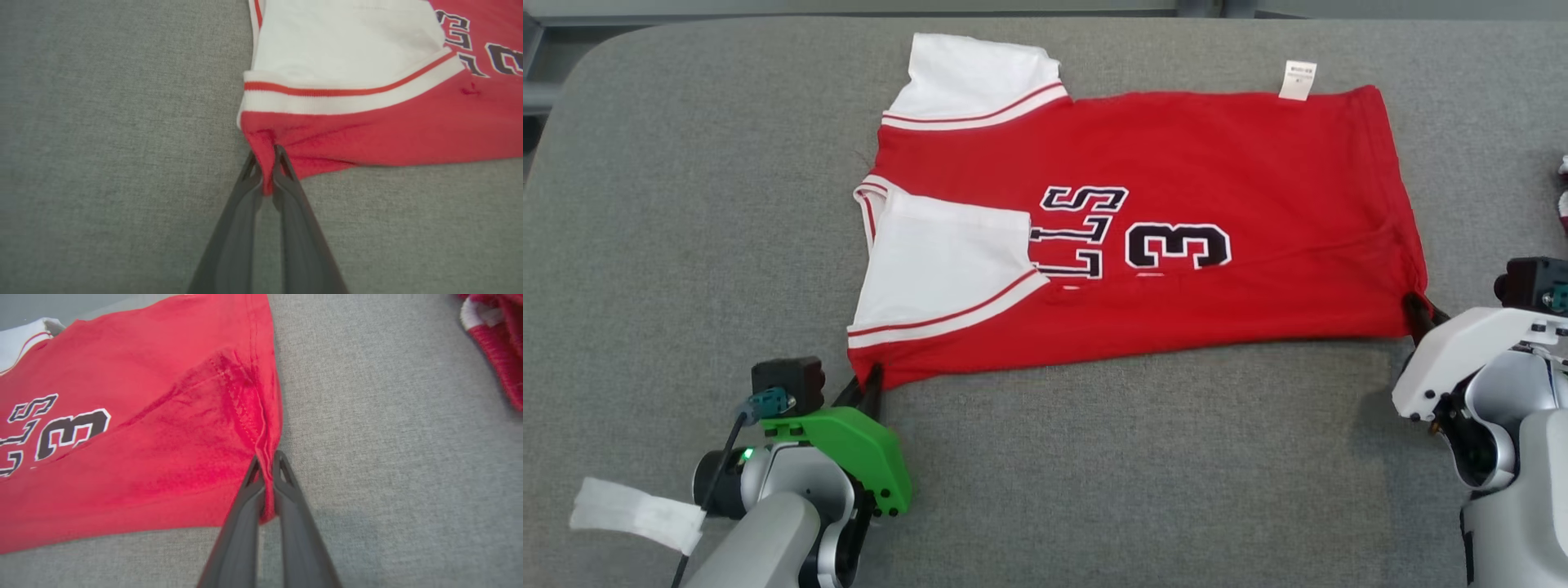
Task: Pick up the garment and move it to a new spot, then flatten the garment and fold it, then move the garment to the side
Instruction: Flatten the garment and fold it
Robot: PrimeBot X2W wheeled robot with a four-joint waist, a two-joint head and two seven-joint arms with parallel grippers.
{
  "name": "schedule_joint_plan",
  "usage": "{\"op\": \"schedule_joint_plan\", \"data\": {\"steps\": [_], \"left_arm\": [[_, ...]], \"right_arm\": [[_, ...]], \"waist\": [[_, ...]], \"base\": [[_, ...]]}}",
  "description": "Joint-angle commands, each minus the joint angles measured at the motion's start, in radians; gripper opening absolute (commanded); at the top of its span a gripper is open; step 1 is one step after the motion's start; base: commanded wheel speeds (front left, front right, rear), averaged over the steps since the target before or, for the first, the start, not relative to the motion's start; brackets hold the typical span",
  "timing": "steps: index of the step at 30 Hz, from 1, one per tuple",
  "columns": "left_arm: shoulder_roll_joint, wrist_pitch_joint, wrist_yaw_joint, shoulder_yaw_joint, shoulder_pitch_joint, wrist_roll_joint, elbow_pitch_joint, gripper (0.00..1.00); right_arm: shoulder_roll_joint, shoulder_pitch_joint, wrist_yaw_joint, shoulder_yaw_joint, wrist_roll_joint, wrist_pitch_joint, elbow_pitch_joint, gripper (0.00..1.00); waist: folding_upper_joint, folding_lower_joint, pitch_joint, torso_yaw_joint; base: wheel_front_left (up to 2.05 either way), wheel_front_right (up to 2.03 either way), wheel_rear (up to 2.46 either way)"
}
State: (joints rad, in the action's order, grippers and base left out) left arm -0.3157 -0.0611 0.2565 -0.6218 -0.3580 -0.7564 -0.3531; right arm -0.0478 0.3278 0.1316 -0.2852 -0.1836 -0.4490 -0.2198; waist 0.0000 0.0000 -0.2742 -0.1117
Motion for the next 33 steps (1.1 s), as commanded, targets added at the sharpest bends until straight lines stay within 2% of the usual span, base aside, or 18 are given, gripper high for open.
{"op": "schedule_joint_plan", "data": {"steps": [1, 11, 16, 21, 33], "left_arm": [[-0.021, -0.005, 0.014, 0.007, 0.025, -0.010, 0.016, 0.00], [-0.101, -0.076, 0.095, 0.018, 0.193, -0.043, 0.187, 0.00], [-0.138, -0.106, 0.147, 0.010, 0.297, -0.057, 0.288, 0.00], [-0.147, -0.121, 0.185, -0.004, 0.365, -0.060, 0.360, 0.00], [-0.147, -0.112, 0.203, -0.020, 0.414, -0.059, 0.357, 0.00]], "right_arm": [[-0.005, -0.031, -0.002, -0.012, -0.013, -0.004, 0.026, 0.00], [-0.007, -0.183, -0.002, -0.032, -0.066, -0.084, 0.167, 0.00], [-0.007, -0.226, -0.002, -0.039, -0.085, -0.113, 0.177, 0.00], [-0.007, -0.261, -0.002, -0.046, -0.082, -0.121, 0.174, 0.00], [-0.007, -0.411, -0.002, -0.036, -0.134, -0.107, 0.230, 0.00]], "waist": [[0.0000, 0.0000, 0.026, 0.001], [0.0000, 0.0000, 0.085, 0.020], [0.0000, 0.0000, 0.097, 0.025], [0.0000, 0.0000, 0.105, 0.019], [0.0000, 0.0000, 0.141, 0.005]], "base": [[0.00, 0.00, 0.00], [0.00, 0.00, 0.00], [0.00, 0.00, 0.00], [0.00, 0.00, 0.00], [0.00, 0.00, 0.00]]}}
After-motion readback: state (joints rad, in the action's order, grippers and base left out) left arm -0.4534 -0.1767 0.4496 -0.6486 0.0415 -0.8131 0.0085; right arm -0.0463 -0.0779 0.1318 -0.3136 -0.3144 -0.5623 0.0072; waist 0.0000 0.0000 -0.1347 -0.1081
